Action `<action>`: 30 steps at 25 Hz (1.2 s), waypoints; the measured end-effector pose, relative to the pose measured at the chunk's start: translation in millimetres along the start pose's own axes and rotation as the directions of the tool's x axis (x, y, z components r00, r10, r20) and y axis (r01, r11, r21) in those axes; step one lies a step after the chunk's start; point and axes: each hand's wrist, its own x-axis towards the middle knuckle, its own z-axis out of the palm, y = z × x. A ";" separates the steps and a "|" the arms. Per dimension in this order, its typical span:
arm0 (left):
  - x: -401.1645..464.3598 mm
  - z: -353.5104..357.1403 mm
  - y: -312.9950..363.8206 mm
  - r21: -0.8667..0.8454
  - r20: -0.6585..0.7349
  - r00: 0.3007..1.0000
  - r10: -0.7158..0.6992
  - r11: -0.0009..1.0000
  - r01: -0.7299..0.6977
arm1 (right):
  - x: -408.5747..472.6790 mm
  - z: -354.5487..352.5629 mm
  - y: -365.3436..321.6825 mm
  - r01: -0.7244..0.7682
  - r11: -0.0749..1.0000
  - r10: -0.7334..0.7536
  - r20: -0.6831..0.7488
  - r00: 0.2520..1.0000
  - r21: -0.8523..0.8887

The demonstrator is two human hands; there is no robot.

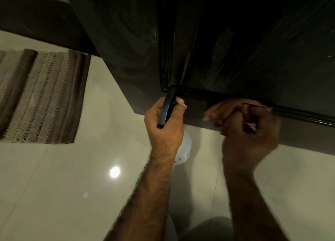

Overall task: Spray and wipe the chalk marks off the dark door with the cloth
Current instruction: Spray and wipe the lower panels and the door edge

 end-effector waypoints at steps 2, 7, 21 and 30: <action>5.7 -6.3 7.0 -0.027 -0.068 0.997 0.038 0.999 -0.040 | -16.6 25.9 -22.8 0.034 0.999 -0.034 0.018 0.999 0.008; 27.2 -36.7 17.5 0.006 -0.287 0.933 0.218 0.974 -0.226 | -32.3 52.6 -51.4 0.161 0.986 -0.167 0.129 0.977 0.053; -6.5 -25.5 -16.4 0.277 -0.033 0.981 0.194 0.945 -0.177 | -17.1 10.8 -41.9 -0.117 0.993 0.120 0.275 0.954 -0.028; 12.9 -48.9 -28.4 0.176 -0.276 0.864 0.421 0.906 -0.386 | -39.7 78.3 -75.6 0.280 0.947 -0.318 0.357 0.878 0.156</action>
